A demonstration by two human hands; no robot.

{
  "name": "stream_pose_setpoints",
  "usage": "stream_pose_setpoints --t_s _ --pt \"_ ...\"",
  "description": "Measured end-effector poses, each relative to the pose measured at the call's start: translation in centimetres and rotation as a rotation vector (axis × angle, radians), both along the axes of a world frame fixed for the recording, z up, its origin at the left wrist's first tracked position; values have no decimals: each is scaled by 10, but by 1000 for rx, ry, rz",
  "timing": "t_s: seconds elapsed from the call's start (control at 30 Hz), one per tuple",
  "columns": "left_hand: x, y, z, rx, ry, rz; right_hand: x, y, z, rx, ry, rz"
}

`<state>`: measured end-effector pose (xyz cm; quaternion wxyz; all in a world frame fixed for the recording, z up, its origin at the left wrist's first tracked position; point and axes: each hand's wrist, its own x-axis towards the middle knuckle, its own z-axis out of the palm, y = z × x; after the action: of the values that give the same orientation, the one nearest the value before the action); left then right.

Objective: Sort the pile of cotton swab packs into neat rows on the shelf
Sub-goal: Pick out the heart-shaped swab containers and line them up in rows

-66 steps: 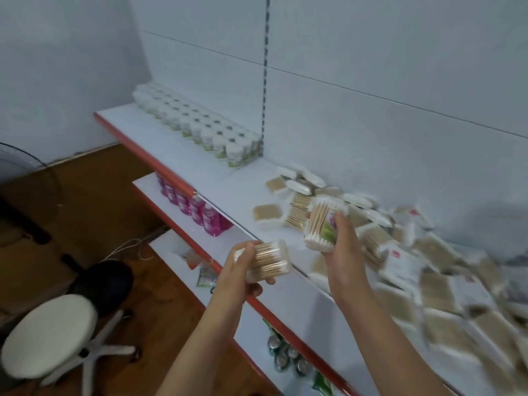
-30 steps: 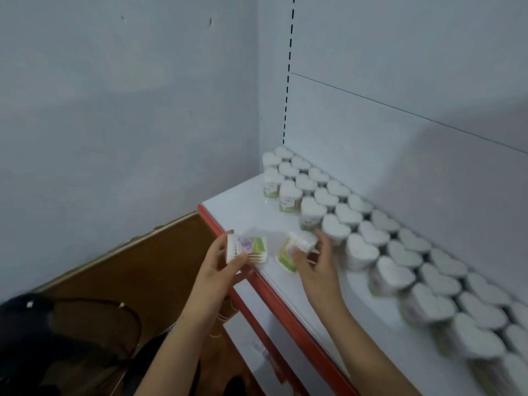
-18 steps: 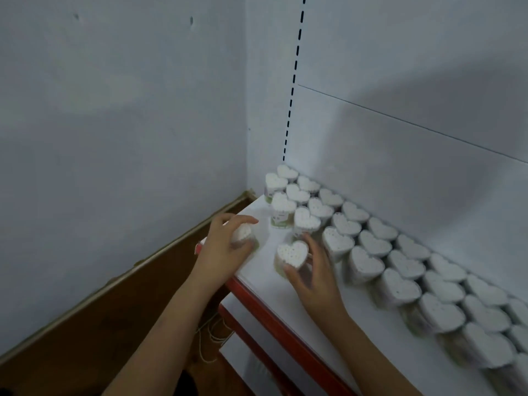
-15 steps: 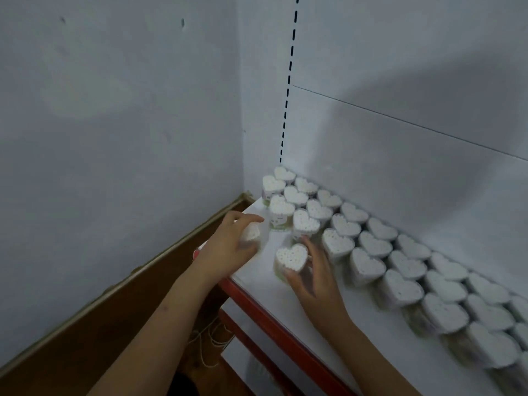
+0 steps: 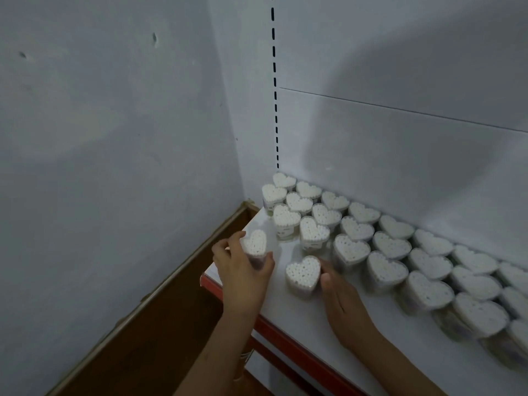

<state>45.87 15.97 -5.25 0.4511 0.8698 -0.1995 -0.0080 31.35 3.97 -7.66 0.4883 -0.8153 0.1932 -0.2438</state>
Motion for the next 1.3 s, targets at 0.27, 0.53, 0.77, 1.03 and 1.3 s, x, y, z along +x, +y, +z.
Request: stream_pose_setpoints --t_s 0.27,0.53,0.77,1.03,1.3 --pt "57 3 -7 -55 133 -110 -28 -2 -25 -341 205 6" --pt "100 -27 -3 -141 156 -324 -20 -7 -28 -379 201 6" --pt "104 -38 -9 -205 137 -389 -20 -5 -24 -413 200 -16" --pt "114 -35 -14 -152 178 -487 -22 -4 -20 -366 197 -51" --pt "118 -36 -13 -129 186 -511 -20 -3 -18 -354 179 -46"
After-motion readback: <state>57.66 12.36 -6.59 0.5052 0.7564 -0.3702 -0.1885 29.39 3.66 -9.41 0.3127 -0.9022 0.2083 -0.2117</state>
